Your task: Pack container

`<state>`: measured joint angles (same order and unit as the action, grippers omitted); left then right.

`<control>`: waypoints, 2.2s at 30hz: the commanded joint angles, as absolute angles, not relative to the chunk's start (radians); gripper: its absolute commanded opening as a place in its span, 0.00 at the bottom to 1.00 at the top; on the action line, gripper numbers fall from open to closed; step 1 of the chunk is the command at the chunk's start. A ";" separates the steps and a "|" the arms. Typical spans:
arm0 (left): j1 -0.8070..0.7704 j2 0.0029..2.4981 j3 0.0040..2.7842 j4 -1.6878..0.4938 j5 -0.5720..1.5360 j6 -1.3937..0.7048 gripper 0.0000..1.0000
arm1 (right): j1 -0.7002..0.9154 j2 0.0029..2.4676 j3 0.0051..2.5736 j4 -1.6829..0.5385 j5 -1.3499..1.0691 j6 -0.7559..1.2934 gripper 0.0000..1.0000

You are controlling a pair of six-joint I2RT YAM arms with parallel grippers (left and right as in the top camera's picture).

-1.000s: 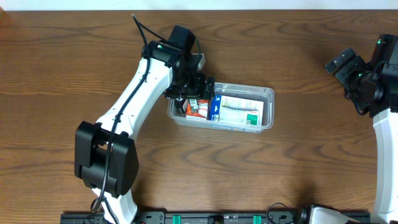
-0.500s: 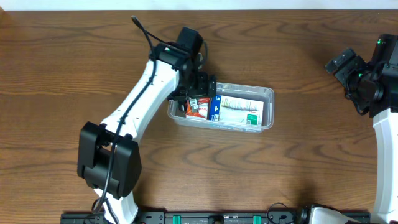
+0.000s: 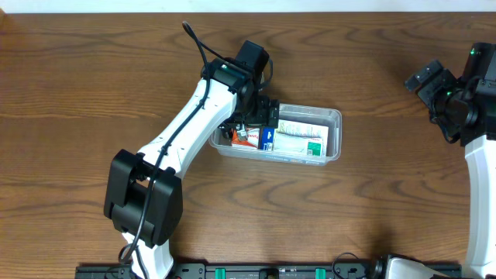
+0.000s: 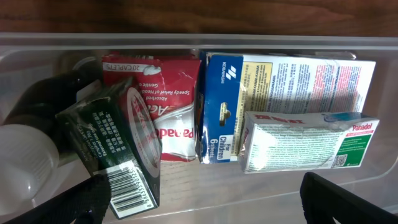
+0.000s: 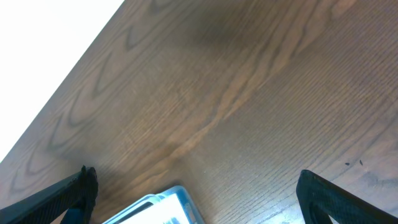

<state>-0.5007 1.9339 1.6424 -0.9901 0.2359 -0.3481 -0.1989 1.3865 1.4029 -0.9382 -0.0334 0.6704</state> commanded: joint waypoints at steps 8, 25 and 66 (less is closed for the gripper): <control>-0.533 1.948 1.638 -0.964 0.228 -0.383 0.98 | -0.204 1.388 1.404 -0.938 -0.027 0.680 0.99; -0.728 1.930 1.647 -0.881 0.274 -0.323 0.98 | -0.204 1.388 1.404 -0.939 -0.027 0.680 0.99; -0.096 0.630 0.766 -0.435 0.060 0.056 0.98 | -0.204 1.388 1.404 -0.939 -0.027 0.680 0.99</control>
<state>-0.1333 0.7197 0.8940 -0.4850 0.0174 0.0288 -0.1989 1.3865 1.4029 -0.9379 -0.0338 0.6704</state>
